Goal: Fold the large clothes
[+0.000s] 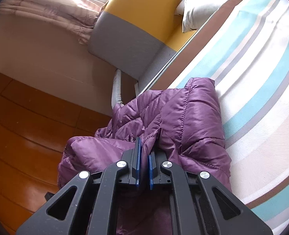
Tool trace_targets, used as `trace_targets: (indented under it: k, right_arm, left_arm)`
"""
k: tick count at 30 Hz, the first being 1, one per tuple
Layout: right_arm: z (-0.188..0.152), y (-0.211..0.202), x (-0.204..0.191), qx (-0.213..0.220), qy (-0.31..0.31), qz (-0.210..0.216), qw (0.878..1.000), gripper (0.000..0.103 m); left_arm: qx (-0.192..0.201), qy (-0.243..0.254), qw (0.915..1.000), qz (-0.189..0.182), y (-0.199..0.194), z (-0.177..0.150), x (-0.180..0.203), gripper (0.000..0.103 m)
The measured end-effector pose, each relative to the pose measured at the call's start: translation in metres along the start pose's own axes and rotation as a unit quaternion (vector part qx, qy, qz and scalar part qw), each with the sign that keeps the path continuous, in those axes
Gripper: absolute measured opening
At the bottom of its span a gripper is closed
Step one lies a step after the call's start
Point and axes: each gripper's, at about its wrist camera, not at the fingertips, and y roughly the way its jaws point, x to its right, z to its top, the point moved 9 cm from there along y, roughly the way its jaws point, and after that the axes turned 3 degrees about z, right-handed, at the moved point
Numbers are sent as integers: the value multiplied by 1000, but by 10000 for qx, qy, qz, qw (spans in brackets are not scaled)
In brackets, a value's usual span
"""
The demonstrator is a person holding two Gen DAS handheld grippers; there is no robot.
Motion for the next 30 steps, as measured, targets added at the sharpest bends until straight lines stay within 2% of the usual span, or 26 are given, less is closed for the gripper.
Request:
trace_targets:
  k: [5, 10, 12, 14, 15, 16, 18, 19, 21, 23, 26, 28, 30]
  right_arm:
    - [2, 6, 3, 2, 85, -101, 9999, 6]
    - [2, 5, 4, 29, 107, -139, 9998, 7]
    - [2, 3, 2, 59, 62, -93, 9999, 16]
    - [4, 0, -2, 128, 40, -32, 9999, 23]
    - [5, -1, -4, 159, 29, 5, 9999, 31]
    - [5, -2, -6, 186, 21, 27, 9998, 34]
    - [8, -7, -10, 287, -34, 55, 9996, 50]
    - [9, -10, -13, 335, -78, 40, 9994, 55]
    - [12, -22, -19, 507, -251, 14, 9984, 73]
    - [14, -33, -22, 619, -398, -15, 9973, 81]
    - [12, -55, -18, 764, -626, -250, 9948, 85]
    - [7, -65, -9, 786, -666, -453, 9936, 91]
    - [0, -72, 3, 740, -664, -602, 9932, 91]
  left_arm:
    - [-71, -125, 9999, -37, 7, -1, -5, 16]
    - [41, -282, 9994, -183, 5, 1, -4, 34]
    - [112, -267, 9994, -187, 1, 4, -2, 41]
    - [278, -255, 9991, -171, -5, 8, -1, 56]
    - [449, -261, 9986, -33, -11, 12, -3, 75]
    - [623, -274, 9976, 80, -17, 16, -6, 87]
    - [893, -371, 9952, 120, -29, 23, -11, 90]
    - [955, -479, 9942, 79, -33, 25, -14, 91]
    - [991, -639, 9929, 137, -39, 28, -24, 95]
    - [1002, -706, 9922, 230, -44, 25, -34, 98]
    - [898, -707, 9929, 323, -46, 12, -46, 101]
    - [751, -651, 9945, 344, -44, -3, -50, 101]
    - [585, -577, 9960, 345, -40, -18, -52, 101]
